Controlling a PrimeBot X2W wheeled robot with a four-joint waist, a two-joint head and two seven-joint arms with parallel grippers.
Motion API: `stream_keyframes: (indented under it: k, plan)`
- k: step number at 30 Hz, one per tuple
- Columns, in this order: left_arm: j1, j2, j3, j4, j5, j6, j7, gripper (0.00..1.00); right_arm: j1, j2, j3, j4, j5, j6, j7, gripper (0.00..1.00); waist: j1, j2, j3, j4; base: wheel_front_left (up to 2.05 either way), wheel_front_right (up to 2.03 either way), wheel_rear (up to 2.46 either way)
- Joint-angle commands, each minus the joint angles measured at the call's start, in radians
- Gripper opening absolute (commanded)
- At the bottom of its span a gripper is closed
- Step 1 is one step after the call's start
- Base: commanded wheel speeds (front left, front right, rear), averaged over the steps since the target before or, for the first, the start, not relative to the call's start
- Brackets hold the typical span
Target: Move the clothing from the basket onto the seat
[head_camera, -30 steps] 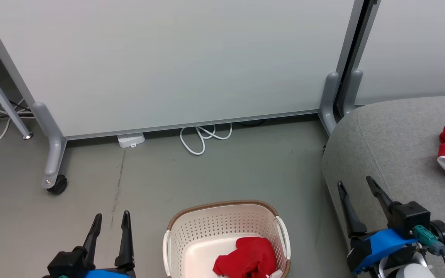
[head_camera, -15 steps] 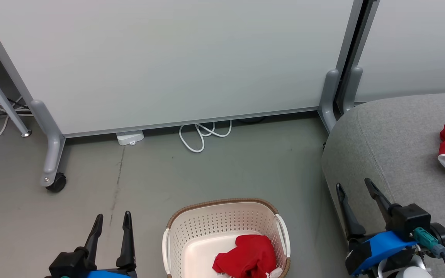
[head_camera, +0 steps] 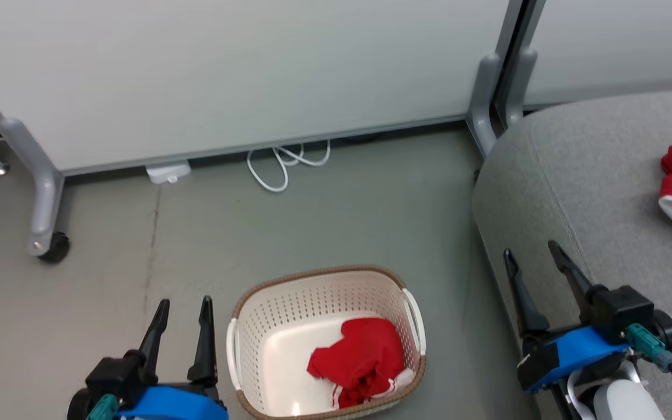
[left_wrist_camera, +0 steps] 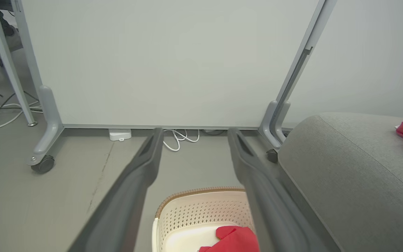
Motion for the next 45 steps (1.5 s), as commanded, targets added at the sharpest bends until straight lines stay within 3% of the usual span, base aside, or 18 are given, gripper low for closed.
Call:
stream_keyframes:
  k: [1,14,23,34,45]
  plan:
    - [-0.030,0.008,-0.002,-0.001,-0.003,-0.002,-0.005,1.00,-0.024,0.000,0.002,-0.008,-0.001,0.000,-0.006,1.00,-0.0001,0.0000,0.068,-0.039,0.00,0.00,0.00]
    - [-0.236,0.057,-0.129,0.076,-0.006,-0.002,-0.005,1.00,-0.189,0.002,0.067,-0.002,0.022,0.000,-0.069,1.00,-0.0001,0.0000,0.375,-0.222,0.00,0.00,0.00]
    - [-0.473,0.149,-0.375,0.322,-0.071,-0.002,0.024,1.00,-0.307,0.002,0.147,0.026,0.092,0.000,-0.126,1.00,-0.0001,0.0000,0.572,-0.362,0.00,0.00,0.00]
    - [-0.629,0.251,-0.567,0.467,-0.171,-0.002,0.185,1.00,-0.353,0.003,0.211,0.035,0.151,0.000,-0.137,1.00,-0.0001,0.0000,0.681,-0.428,0.00,0.00,0.00]
    - [-0.724,0.282,-0.568,0.570,-0.269,0.005,0.369,1.00,-0.373,0.002,0.250,-0.012,0.206,0.000,-0.137,1.00,-0.0001,0.0000,0.766,-0.453,0.00,0.00,0.00]
